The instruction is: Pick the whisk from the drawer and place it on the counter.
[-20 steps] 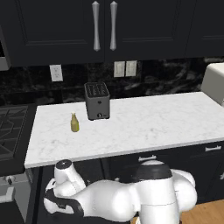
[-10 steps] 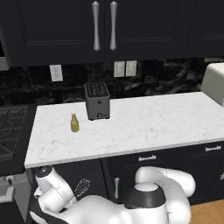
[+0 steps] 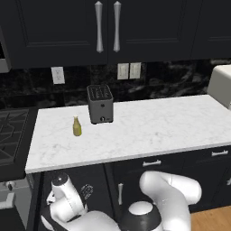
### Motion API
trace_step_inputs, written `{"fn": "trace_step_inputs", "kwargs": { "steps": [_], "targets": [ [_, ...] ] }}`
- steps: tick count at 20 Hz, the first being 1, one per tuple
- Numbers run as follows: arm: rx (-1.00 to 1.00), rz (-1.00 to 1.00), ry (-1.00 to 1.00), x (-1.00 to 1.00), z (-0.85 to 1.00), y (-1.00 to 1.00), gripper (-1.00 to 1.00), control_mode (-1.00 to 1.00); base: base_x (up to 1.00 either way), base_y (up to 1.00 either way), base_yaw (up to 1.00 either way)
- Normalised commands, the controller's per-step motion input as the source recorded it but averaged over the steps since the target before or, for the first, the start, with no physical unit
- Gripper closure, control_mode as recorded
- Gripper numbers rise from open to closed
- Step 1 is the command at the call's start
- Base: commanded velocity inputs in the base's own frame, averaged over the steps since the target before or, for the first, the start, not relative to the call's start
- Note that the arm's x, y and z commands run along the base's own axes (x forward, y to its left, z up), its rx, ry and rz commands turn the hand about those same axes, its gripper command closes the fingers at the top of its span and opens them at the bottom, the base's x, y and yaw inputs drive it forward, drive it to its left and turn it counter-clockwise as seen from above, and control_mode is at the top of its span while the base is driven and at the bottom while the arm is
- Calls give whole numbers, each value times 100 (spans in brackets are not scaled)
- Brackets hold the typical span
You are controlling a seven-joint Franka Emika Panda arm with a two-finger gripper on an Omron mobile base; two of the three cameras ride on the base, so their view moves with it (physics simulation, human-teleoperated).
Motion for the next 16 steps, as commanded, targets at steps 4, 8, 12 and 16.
{"fn": "trace_step_inputs", "kwargs": {
  "steps": [4, 8, 12, 16],
  "targets": [
    [-2, 0, -3, 45, -67, 46, 100, -100, 0, 0, 0],
    [-19, 0, 0, -18, -30, -14, 100, -100, 0, 0, 0],
    [-2, -6, 0, -61, -3, -91, 100, -100, 0, 0, 0],
    [4, -15, -11, -87, 10, -100, 100, -100, 0, 0, 0]
  ]
}}
